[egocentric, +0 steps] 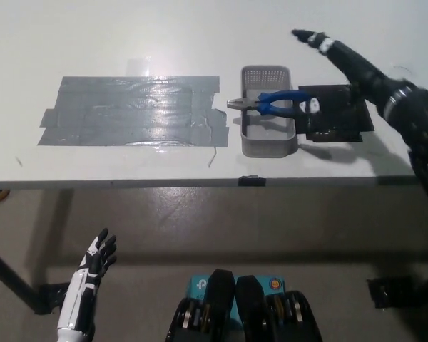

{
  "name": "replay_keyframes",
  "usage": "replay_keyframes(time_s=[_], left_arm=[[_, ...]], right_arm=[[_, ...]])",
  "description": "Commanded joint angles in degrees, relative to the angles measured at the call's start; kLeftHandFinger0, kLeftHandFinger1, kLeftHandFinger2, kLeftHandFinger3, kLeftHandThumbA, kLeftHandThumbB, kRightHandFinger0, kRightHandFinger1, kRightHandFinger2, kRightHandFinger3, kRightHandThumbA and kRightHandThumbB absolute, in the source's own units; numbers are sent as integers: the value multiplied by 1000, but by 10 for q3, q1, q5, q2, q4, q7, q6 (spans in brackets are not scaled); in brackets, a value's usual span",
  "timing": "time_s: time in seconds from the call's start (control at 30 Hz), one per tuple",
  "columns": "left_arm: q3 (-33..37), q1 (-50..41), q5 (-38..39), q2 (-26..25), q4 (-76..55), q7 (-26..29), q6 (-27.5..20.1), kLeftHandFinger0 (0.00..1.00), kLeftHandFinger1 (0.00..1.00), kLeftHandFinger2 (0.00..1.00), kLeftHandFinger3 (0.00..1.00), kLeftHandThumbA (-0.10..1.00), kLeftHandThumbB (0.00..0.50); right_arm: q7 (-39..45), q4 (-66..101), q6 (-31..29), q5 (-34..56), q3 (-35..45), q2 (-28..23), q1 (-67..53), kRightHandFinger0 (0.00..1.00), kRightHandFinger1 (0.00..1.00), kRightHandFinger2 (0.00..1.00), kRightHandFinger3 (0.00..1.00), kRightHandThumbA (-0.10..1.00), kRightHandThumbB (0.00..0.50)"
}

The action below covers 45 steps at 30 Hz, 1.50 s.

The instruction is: The robot picks the blue plier placed on top of the container and places it on the grey area of the table

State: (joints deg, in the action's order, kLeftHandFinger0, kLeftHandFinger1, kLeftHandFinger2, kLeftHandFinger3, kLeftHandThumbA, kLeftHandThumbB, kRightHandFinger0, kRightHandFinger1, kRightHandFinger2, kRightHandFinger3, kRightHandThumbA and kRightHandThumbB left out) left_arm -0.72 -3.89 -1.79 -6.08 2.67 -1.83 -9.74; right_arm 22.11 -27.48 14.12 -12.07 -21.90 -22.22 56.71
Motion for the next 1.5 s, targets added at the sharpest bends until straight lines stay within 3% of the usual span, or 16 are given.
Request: replay_keyframes(time_s=[0.0,0.1,0.17,0.3,0.4,0.63,0.8,1.07,1.47], left_arm=[[-4,-3,-12,-8,-15,6,-32,1000,1000,1000,1000,1000,102],[-3,-1,-15,-9,-12,6,-36,1000,1000,1000,1000,1000,108],[-2,1,-20,-11,-9,6,-35,1000,1000,1000,1000,1000,115],[-2,0,-29,-11,-11,9,-42,1000,1000,1000,1000,1000,110],[-1,-2,-34,-11,-13,9,-45,1000,1000,1000,1000,1000,111],[-3,-1,-38,-10,-18,9,-41,1000,1000,1000,1000,1000,107],[-6,-1,-39,-11,-16,9,-48,1000,1000,1000,1000,1000,93],[-7,2,-34,-13,-17,5,-46,1000,1000,1000,1000,1000,102],[-4,3,-37,-14,-18,3,-52,1000,1000,1000,1000,1000,100]], right_arm=[[126,-99,70,-29,-52,14,139,1000,1000,1000,1000,912,364],[132,-148,54,-49,-83,30,171,1000,1000,1000,1000,1000,382],[138,-175,43,-54,-98,38,188,1000,1000,1000,1000,1000,358],[167,-229,14,-68,-133,55,218,1000,1000,1000,1000,1000,364],[168,-266,-12,-80,-147,69,231,1000,1000,1000,1000,1000,310],[173,-339,-54,-94,-158,97,257,1000,1000,1000,1000,1000,241],[155,-379,-48,-126,-177,123,263,1000,1000,1000,1000,1000,285],[155,-406,-26,-157,-190,142,261,1000,1000,1000,1000,1000,257],[116,-432,-16,-178,-179,157,253,1000,1000,1000,1000,987,283]])
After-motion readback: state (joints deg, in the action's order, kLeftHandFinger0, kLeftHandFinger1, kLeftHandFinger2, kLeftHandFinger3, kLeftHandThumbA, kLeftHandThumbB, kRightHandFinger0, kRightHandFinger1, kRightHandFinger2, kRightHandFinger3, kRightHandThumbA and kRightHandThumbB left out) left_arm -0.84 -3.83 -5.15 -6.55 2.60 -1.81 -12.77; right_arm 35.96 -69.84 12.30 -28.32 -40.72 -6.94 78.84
